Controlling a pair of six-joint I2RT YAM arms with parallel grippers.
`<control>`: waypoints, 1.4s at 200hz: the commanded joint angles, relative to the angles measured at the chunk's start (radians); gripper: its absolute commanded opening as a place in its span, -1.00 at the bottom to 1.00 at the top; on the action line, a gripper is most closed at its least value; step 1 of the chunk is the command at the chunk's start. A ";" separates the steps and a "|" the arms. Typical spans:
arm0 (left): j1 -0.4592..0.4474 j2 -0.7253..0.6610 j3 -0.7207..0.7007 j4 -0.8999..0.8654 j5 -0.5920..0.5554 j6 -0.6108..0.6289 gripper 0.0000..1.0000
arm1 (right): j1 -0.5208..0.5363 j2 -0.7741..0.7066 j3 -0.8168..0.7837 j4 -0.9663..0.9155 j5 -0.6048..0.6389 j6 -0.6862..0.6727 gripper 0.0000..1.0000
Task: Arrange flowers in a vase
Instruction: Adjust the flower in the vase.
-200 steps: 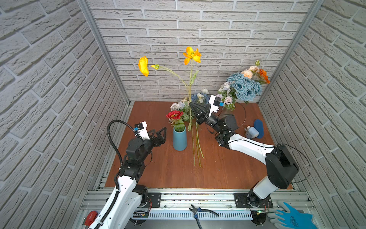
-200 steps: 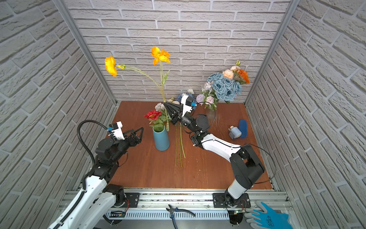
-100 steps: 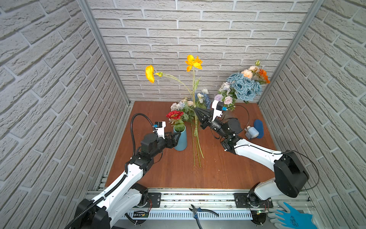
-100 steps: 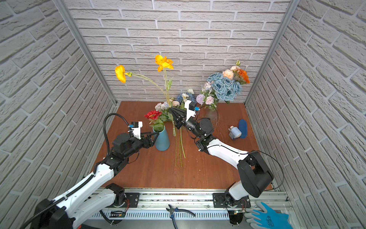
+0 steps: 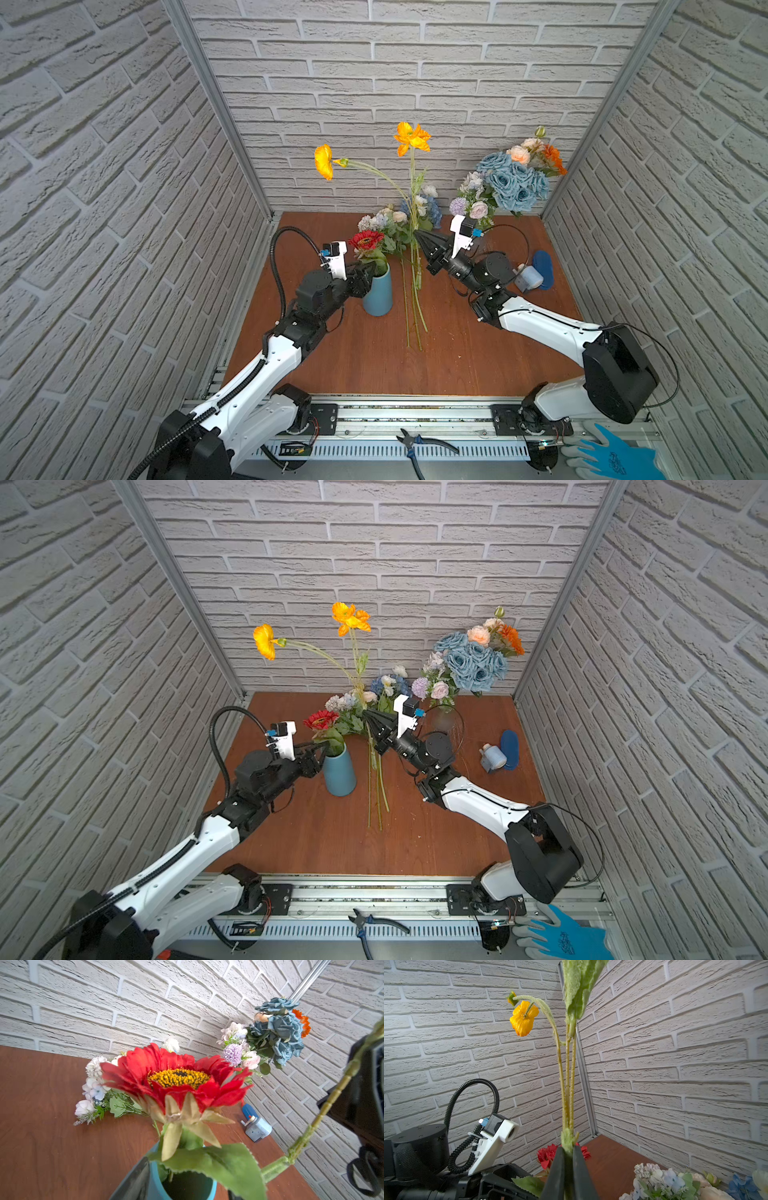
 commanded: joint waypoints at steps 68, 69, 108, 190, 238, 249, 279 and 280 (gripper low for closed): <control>-0.010 0.054 0.066 0.098 -0.051 0.065 -0.04 | -0.017 -0.060 -0.047 0.047 0.000 -0.012 -0.88; -0.009 0.054 0.066 0.099 -0.050 0.068 -0.04 | -0.017 -0.060 -0.047 0.047 -0.001 -0.012 -0.89; -0.009 0.094 0.093 0.127 -0.040 0.119 0.05 | -0.021 -0.065 -0.056 0.047 -0.002 -0.012 -0.88; -0.008 0.148 0.109 0.165 -0.024 0.127 -0.07 | -0.030 -0.079 -0.068 0.039 -0.003 -0.014 -0.89; 0.003 0.154 0.119 0.217 -0.033 0.141 -0.13 | -0.031 -0.078 -0.066 0.039 -0.007 -0.012 -0.88; 0.006 0.154 0.123 0.228 -0.039 0.147 -0.15 | -0.034 -0.078 -0.067 0.039 -0.007 -0.012 -0.88; 0.014 0.147 0.145 0.245 -0.044 0.170 -0.21 | -0.034 -0.081 -0.066 0.034 -0.008 -0.012 -0.89; 0.013 0.148 0.146 0.246 -0.044 0.171 -0.21 | -0.034 -0.081 -0.066 0.034 -0.008 -0.011 -0.88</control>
